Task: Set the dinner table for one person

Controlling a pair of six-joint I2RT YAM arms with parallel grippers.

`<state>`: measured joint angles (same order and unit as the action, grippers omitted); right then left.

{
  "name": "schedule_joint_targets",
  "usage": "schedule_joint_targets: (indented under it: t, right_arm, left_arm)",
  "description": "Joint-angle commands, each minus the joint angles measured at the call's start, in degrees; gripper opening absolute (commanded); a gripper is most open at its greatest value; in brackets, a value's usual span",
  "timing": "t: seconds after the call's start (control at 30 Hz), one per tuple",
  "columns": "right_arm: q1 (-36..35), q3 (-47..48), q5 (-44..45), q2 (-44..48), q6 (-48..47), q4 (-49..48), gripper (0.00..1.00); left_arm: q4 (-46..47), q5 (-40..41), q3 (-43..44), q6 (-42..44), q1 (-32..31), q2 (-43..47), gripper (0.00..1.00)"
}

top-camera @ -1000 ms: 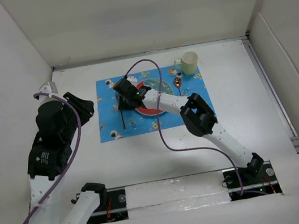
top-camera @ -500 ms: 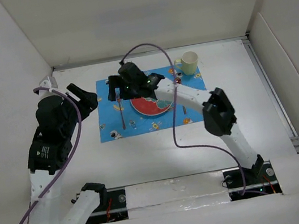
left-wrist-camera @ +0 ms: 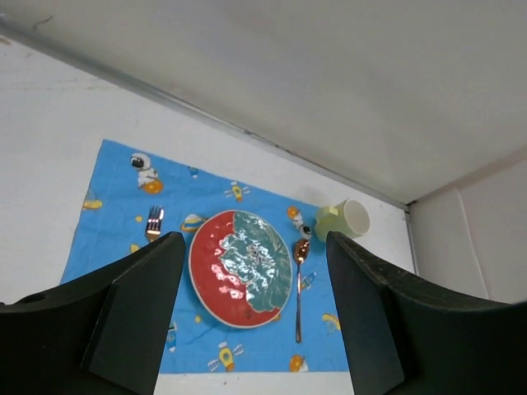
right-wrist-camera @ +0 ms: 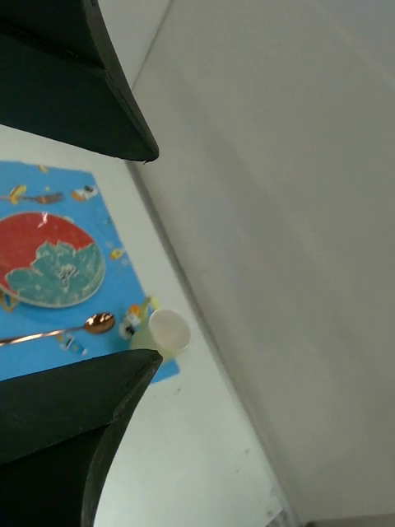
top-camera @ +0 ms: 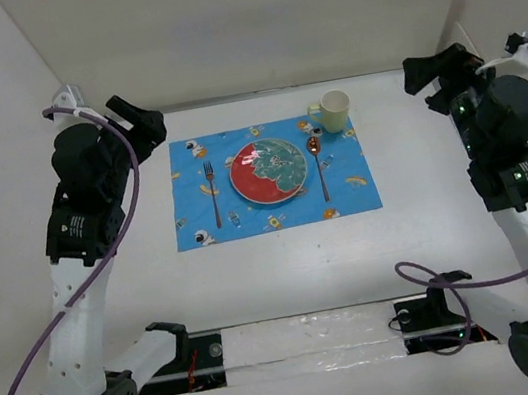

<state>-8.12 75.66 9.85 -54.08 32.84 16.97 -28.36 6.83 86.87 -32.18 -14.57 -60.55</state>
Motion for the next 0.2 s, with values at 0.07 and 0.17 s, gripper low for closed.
schedule_joint_targets:
  t: [0.07,0.17]
  right_arm:
    - [1.7,-6.2,-4.7,-5.5,-0.9,5.4,1.0]
    - [1.7,-3.9,-7.1,-7.8,-0.9,5.4,1.0]
  left_arm:
    - [7.7,-3.0,-5.9,-2.1,-0.2,1.2,0.67]
    - [8.2,-4.4,-5.8,-2.4,-0.2,-0.1,0.68]
